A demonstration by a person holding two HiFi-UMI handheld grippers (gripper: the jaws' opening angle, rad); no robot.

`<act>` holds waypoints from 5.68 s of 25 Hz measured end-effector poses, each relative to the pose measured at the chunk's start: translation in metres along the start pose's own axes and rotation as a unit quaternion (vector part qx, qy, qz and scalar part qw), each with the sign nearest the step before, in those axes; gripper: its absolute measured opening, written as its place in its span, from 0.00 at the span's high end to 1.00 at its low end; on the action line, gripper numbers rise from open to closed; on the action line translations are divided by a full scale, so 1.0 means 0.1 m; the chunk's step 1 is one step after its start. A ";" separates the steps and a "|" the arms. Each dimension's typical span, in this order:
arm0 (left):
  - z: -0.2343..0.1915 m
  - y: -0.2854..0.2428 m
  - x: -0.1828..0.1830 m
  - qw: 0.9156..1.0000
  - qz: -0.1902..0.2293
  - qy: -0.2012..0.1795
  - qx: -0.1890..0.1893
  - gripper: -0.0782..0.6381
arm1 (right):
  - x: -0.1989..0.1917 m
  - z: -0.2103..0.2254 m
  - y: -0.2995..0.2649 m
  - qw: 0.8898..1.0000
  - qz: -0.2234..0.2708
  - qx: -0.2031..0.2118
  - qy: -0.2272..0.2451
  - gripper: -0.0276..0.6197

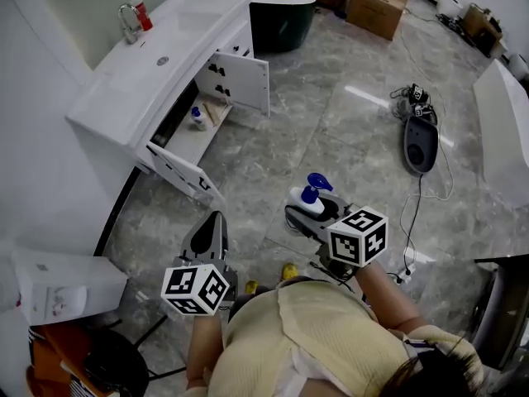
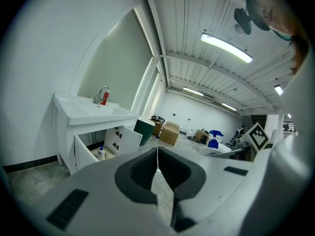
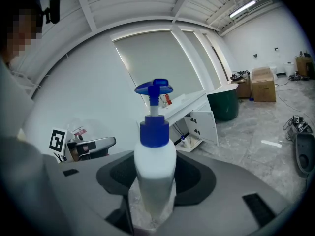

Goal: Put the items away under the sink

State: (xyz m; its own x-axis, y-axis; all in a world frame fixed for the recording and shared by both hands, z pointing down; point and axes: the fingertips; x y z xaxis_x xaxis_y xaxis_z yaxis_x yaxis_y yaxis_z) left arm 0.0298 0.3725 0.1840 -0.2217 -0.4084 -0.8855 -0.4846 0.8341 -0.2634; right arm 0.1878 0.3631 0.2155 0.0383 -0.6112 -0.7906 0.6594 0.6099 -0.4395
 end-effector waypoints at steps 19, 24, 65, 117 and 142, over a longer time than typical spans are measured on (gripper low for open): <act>-0.08 -0.17 0.01 0.999 -0.006 -0.007 0.038 0.84 | 0.15 0.22 -0.34 0.998 -0.019 0.051 0.008 0.62; -0.28 -0.40 0.04 0.999 -0.006 0.009 0.034 0.84 | 0.22 0.25 -0.53 0.998 -0.025 0.051 0.012 0.62; -2.20 -1.59 0.73 0.996 -0.040 0.076 0.035 0.84 | 1.19 0.36 -2.71 0.996 -0.079 0.035 0.027 0.62; -3.03 -3.15 0.38 0.934 0.027 0.163 0.317 0.84 | 1.32 1.64 -4.92 0.924 -0.261 0.228 0.163 0.62; -3.89 -4.10 -0.54 0.929 0.014 0.194 0.316 0.84 | 0.39 2.07 -6.25 0.933 -0.262 0.184 0.166 0.62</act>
State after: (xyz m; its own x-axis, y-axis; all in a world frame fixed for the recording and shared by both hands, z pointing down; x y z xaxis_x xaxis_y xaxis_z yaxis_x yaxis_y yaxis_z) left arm -0.0882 -0.0918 0.4887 -0.5743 -0.3843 -0.7228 0.0915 0.8473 -0.5232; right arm -0.0668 -0.1465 0.5476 -0.5557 -0.5498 -0.6237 0.7379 0.0196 -0.6747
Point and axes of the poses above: the fingertips, and each gripper's own axes: y backward along the fingers, z to its right, x out of its top, and after that the axes turned 4 degrees about -x, right-handed
